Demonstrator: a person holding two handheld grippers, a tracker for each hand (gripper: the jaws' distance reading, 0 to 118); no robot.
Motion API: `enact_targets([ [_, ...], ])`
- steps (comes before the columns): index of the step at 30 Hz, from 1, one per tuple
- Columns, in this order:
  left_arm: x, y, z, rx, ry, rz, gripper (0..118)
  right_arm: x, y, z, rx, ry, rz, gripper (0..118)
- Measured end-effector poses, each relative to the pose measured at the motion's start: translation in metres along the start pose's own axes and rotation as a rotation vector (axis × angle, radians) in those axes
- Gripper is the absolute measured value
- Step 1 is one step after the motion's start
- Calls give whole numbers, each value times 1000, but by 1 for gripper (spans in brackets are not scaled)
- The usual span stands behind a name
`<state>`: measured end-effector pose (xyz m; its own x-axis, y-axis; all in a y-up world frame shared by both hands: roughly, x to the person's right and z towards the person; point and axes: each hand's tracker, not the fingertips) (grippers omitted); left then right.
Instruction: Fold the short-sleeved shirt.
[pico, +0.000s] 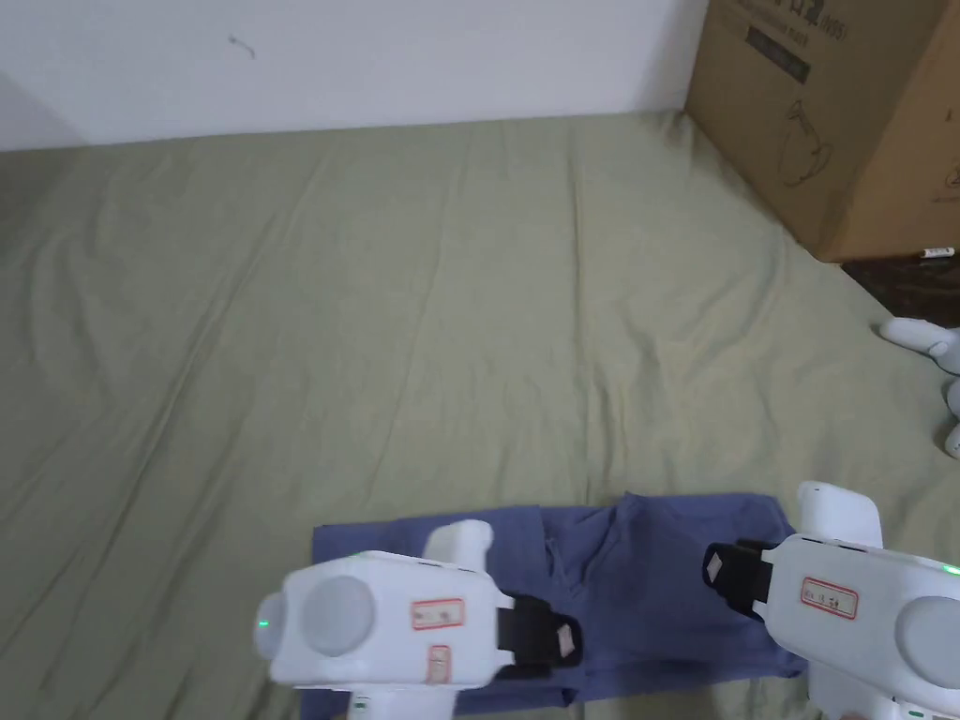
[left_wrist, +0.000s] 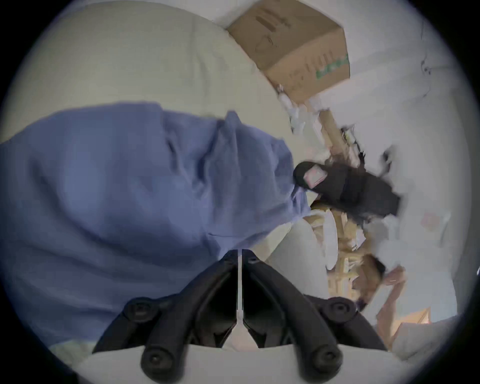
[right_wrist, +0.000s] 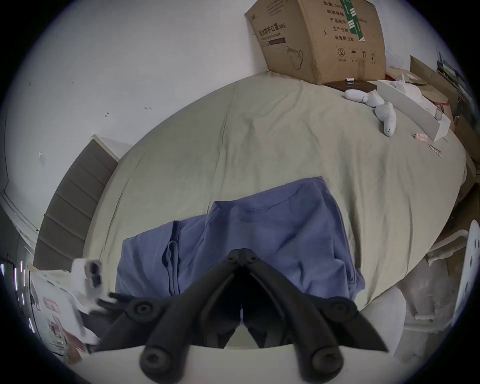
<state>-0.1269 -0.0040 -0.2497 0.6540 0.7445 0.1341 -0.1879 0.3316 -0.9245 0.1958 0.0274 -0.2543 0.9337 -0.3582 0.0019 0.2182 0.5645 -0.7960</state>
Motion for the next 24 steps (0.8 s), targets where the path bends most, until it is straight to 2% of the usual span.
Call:
enact_targets([
  [7, -92, 1, 120, 248, 3, 237, 2, -23, -2, -8, -18, 19, 38, 0],
  [10, -134, -8, 139, 242, 11, 292, 3, -38, -3, -17, -37, 35, 63, 0],
  [13, -147, -11, 136, 225, 35, 304, 5, -55, -4, -23, -52, 52, 101, 0],
  [14, -151, -9, 133, 221, 33, 305, 16, -60, -4, -25, -59, 59, 114, 0],
  [15, -154, -8, 129, 219, 20, 319, 33, -65, -4, -27, -65, 62, 125, 0],
  [16, -158, -8, 121, 232, -16, 363, 57, -69, -4, -28, -71, 64, 139, 0],
  [17, -166, -6, 112, 213, -34, 393, 95, -74, -4, -29, -70, 61, 143, 0],
  [18, -169, -5, 105, 204, -100, 421, 111, -78, -4, -30, -68, 62, 146, 0],
  [19, -168, -3, 101, 236, -169, 426, 116, -81, -3, -29, -66, 66, 153, 0],
  [22, -168, 10, 86, 205, -100, 388, 117, -90, -2, -31, -68, 68, 185, 0],
  [24, -163, 17, 77, 153, -137, 349, 117, -93, -2, -33, -75, 71, 197, 0],
])
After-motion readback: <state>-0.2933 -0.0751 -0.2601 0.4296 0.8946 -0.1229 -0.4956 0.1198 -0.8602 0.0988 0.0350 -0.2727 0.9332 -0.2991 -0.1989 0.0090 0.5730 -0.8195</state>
